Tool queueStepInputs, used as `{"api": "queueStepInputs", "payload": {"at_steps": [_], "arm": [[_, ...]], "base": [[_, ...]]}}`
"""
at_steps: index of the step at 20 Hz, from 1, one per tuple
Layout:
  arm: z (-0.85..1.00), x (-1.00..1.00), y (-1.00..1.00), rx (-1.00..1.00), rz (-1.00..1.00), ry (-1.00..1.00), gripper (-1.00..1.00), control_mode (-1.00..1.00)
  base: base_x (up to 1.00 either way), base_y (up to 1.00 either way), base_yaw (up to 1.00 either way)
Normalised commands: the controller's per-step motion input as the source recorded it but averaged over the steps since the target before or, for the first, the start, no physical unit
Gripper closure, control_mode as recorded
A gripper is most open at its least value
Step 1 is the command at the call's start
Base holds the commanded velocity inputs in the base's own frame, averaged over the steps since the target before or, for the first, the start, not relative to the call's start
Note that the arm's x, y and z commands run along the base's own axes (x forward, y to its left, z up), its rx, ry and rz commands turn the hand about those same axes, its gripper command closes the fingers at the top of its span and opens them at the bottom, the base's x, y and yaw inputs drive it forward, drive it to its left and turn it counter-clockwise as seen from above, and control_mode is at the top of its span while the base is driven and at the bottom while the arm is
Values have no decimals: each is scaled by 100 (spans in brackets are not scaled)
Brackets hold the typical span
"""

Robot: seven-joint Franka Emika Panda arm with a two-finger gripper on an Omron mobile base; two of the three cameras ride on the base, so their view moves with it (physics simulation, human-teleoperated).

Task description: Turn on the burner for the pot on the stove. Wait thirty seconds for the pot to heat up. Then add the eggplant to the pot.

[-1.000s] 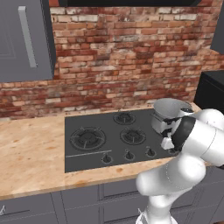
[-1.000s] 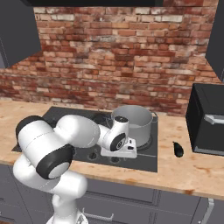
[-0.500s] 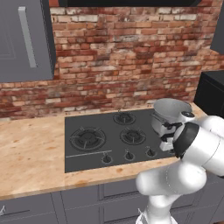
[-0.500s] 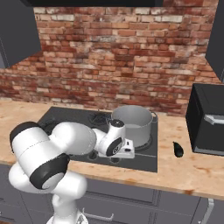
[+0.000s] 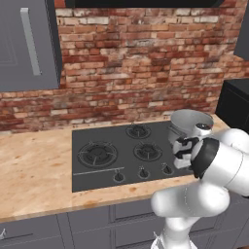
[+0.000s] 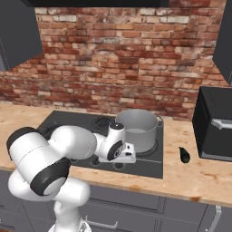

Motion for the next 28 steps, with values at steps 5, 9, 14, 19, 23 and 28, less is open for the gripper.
{"api": "queueStepInputs", "payload": {"at_steps": [5,9,14,19,23,28], "arm": [[-54,-13,0,0,31,1,100,-100],[-57,-24,0,-3,43,-4,100,-100],[-64,-53,0,-2,43,-15,100,-100],[-41,-75,0,-3,39,-22,100,-100],[-19,-76,0,-2,30,-9,100,-100],[24,-85,-23,0,11,-1,100,-100]], "base": [[0,0,0],[0,0,0],[0,0,0],[0,0,0],[0,0,0],[0,0,0]]}}
